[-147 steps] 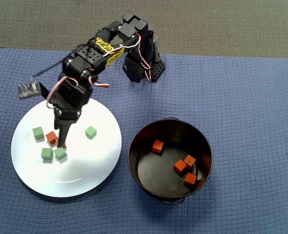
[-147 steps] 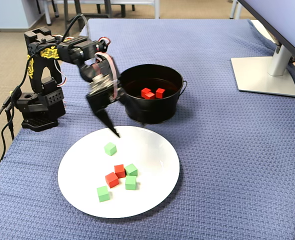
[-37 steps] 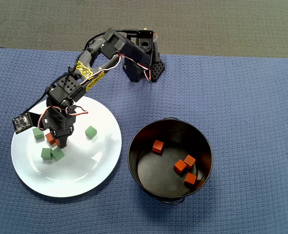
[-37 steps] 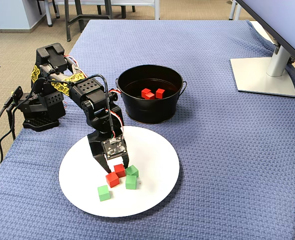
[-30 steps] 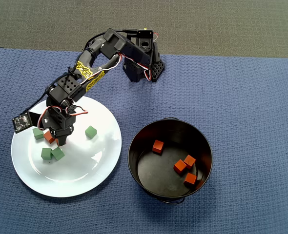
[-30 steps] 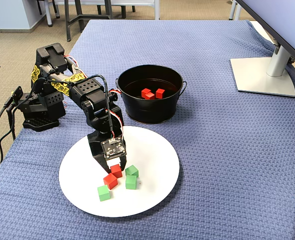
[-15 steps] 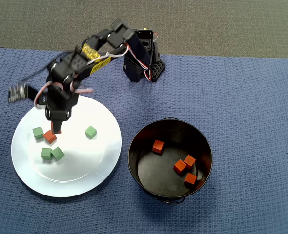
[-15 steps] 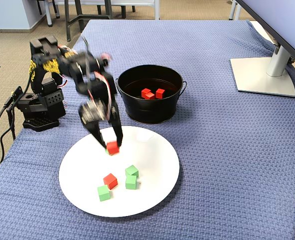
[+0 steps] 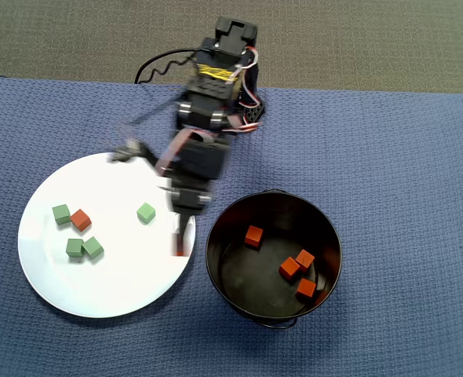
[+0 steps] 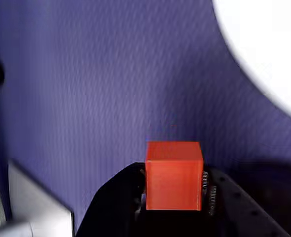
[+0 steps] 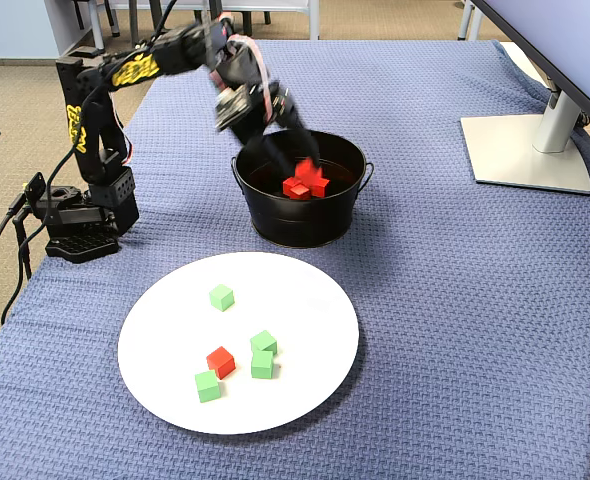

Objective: Pick up the red cubes from the white plate and place them in the black recipient

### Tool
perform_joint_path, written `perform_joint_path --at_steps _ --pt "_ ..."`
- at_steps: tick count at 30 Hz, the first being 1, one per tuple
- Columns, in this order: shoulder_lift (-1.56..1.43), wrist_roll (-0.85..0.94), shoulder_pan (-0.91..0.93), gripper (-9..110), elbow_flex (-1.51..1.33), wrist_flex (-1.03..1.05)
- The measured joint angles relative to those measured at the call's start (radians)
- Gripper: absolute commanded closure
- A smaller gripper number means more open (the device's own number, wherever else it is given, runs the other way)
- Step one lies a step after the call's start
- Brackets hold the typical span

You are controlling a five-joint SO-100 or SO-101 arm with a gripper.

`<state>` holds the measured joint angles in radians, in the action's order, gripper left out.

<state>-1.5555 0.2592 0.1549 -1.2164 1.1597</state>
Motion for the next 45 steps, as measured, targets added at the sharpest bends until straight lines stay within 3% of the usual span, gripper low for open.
perform_joint_path --at_steps 2,6,11,20,28,33,45 --pt "-0.031 -0.041 -0.094 102 -0.040 0.000" --pt "-0.098 -0.066 -0.256 75 -0.169 0.000" --pt "-0.123 -0.009 -0.298 75 -0.244 0.000" --pt "-0.086 0.213 0.138 77 -0.144 -0.005" --pt "0.155 0.385 0.551 81 -0.098 -0.067" --pt "0.275 0.566 0.658 78 -0.072 0.002" --pt "0.460 1.224 0.730 75 -0.034 -0.028"
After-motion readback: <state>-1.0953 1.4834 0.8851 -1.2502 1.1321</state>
